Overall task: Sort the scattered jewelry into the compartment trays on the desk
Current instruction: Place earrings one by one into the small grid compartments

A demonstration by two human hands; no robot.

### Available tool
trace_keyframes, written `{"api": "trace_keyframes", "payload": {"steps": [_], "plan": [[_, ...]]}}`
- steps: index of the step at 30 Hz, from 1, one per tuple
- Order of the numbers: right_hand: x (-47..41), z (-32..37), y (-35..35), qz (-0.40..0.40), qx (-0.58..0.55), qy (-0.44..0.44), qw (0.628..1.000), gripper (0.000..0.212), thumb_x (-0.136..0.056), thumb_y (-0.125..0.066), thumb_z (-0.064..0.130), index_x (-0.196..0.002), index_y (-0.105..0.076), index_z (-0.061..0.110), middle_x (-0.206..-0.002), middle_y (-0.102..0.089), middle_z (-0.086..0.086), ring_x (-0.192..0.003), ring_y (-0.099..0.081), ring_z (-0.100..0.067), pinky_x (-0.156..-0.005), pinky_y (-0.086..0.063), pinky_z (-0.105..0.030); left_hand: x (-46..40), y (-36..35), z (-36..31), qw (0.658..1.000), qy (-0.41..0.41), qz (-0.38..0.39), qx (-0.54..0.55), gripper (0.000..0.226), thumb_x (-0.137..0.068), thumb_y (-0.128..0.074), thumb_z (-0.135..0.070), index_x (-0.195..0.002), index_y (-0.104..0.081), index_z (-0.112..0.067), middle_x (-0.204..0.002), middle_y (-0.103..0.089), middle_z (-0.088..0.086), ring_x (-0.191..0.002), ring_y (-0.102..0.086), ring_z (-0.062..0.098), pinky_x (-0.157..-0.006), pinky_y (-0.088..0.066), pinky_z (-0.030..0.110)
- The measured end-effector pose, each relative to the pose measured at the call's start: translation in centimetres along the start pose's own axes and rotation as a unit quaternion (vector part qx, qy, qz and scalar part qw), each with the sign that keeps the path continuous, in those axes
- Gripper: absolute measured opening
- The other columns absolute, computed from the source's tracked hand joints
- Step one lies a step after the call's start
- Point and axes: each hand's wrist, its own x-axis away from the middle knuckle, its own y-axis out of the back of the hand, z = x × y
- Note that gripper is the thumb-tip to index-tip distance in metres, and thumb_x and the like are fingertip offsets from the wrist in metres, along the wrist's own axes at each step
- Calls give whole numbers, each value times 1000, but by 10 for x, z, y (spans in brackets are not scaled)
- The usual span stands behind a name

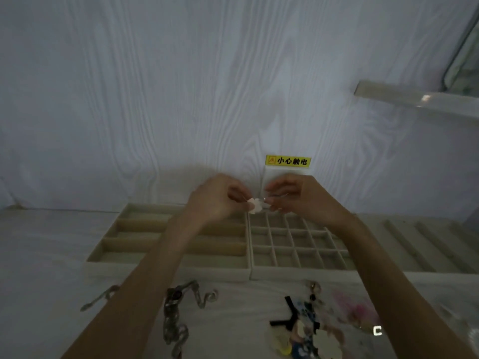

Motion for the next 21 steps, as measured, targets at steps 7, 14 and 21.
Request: {"api": "trace_keyframes", "payload": {"steps": [7, 14, 21], "plan": [[-2, -21, -7, -50, 216, 47, 974, 14, -72, -78, 12, -83, -76, 20, -83, -72, 7, -74, -65, -1, -72, -52, -14, 8, -18, -10, 984, -48, -68, -159, 6, -77, -72, -40, -82, -73, -40, -76, -66, -19, -79, -61, 0, -65, -42, 18], [0, -25, -15, -73, 279, 61, 955, 15, -76, -76, 19, -89, -76, 24, -84, -71, 9, -63, -57, 3, -60, -38, -2, 9, -19, -10, 971, -72, -19, -229, 15, -82, -62, -48, -94, -70, -47, -102, -69, -15, -97, -62, 11, -80, -46, 25], [0, -27, -20, -64, 251, 84, 962, 19, -67, -80, 10, -79, -73, 22, -76, -70, 8, -73, -67, -4, -73, -55, -25, 8, -19, -14, 957, -73, 76, -270, 23, -87, -53, -36, -99, -72, -34, -102, -66, -7, -99, -59, 17, -74, -42, 26]]}}
